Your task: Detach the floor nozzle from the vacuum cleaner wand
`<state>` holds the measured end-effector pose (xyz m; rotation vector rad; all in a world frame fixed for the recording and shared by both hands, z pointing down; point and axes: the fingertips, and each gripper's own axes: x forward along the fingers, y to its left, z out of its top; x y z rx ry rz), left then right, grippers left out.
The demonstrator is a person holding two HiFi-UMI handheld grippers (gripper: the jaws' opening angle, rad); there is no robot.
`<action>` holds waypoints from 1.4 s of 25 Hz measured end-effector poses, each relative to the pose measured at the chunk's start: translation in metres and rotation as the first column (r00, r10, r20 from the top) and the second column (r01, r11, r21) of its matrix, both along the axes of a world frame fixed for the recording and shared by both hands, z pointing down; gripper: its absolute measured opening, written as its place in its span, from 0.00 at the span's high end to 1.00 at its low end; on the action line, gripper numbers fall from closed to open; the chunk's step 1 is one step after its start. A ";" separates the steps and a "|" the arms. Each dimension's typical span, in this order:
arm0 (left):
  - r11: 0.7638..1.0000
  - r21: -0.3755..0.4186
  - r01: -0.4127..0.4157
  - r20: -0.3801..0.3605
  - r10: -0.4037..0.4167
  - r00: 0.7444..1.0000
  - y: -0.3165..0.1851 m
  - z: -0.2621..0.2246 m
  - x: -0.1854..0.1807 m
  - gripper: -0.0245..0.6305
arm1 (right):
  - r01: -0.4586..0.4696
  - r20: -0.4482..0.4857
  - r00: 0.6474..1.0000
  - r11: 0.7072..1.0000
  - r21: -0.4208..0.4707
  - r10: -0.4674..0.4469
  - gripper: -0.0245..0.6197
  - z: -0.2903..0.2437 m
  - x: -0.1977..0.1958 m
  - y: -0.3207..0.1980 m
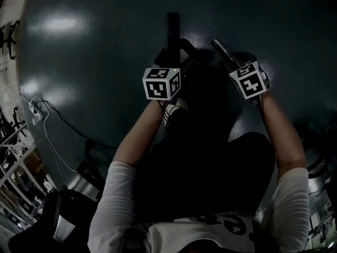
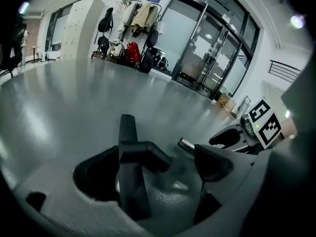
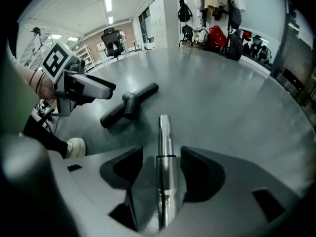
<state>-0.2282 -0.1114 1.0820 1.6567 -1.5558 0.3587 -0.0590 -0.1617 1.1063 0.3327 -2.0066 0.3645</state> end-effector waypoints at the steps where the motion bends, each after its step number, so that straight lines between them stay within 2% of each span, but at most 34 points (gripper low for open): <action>1: 1.000 0.003 0.009 -0.003 -0.009 1.000 -0.001 -0.009 0.001 0.24 | -0.027 0.016 1.000 1.000 0.004 0.027 0.60 -0.010 0.000 -0.004; 4: 0.999 -0.004 0.041 -0.016 -0.041 0.999 -0.008 -0.053 -0.001 0.27 | -0.130 0.070 0.989 0.992 -0.002 0.129 0.60 -0.057 -0.003 -0.011; 5: 0.999 -0.008 0.048 -0.020 -0.048 0.999 -0.010 -0.078 0.000 0.35 | -0.171 0.092 0.981 0.985 0.010 0.169 0.62 -0.082 -0.003 -0.014; 7: 0.999 0.006 0.054 0.006 -0.054 0.999 -0.011 -0.140 0.001 0.62 | -0.245 0.140 0.962 0.967 0.073 0.233 0.83 -0.142 -0.002 -0.018; 8: 0.998 0.023 0.052 0.039 -0.053 0.998 -0.011 -0.174 0.000 0.69 | -0.270 0.166 0.954 0.957 0.108 0.251 0.90 -0.177 -0.002 -0.018; 10: 0.998 0.049 0.035 0.111 -0.040 0.993 -0.010 -0.241 -0.002 0.83 | -0.309 0.225 0.935 0.941 0.139 0.274 0.92 -0.249 -0.007 -0.015; 12: 0.998 0.063 0.010 0.142 -0.019 0.990 -0.008 -0.304 0.001 0.95 | -0.350 0.280 0.911 0.927 0.132 0.304 0.93 -0.323 -0.010 -0.012; 15: 0.996 0.086 -0.004 0.125 -0.007 0.992 -0.001 -0.400 0.012 0.96 | -0.396 0.336 0.883 0.905 0.155 0.329 0.95 -0.434 -0.003 -0.009; 18: 0.992 0.122 0.006 0.086 -0.016 0.996 0.013 -0.504 0.027 0.96 | -0.411 0.389 0.867 0.889 0.203 0.312 0.96 -0.552 0.009 0.003; 21: 0.981 0.192 -0.009 0.046 0.000 0.999 0.027 -0.601 0.049 0.96 | -0.435 0.457 0.840 0.866 0.248 0.291 0.96 -0.656 0.026 0.021; 24: 0.952 0.297 -0.077 0.045 0.067 0.997 0.055 -0.691 0.082 0.96 | -0.433 0.527 0.814 0.860 0.270 0.245 0.96 -0.742 0.040 0.050; 28: 0.909 0.393 -0.140 0.128 0.097 0.987 0.101 -0.800 0.129 0.96 | -0.411 0.576 0.801 0.850 0.330 0.163 0.96 -0.848 0.066 0.090; 32: 0.873 0.469 -0.131 0.153 0.065 0.986 0.141 -0.865 0.151 0.96 | -0.447 0.628 0.767 0.811 0.377 0.131 0.96 -0.912 0.099 0.128; 35: 0.838 0.527 -0.139 0.161 0.062 0.985 0.165 -0.904 0.157 0.96 | -0.483 0.661 0.737 0.795 0.367 0.142 0.96 -0.942 0.119 0.153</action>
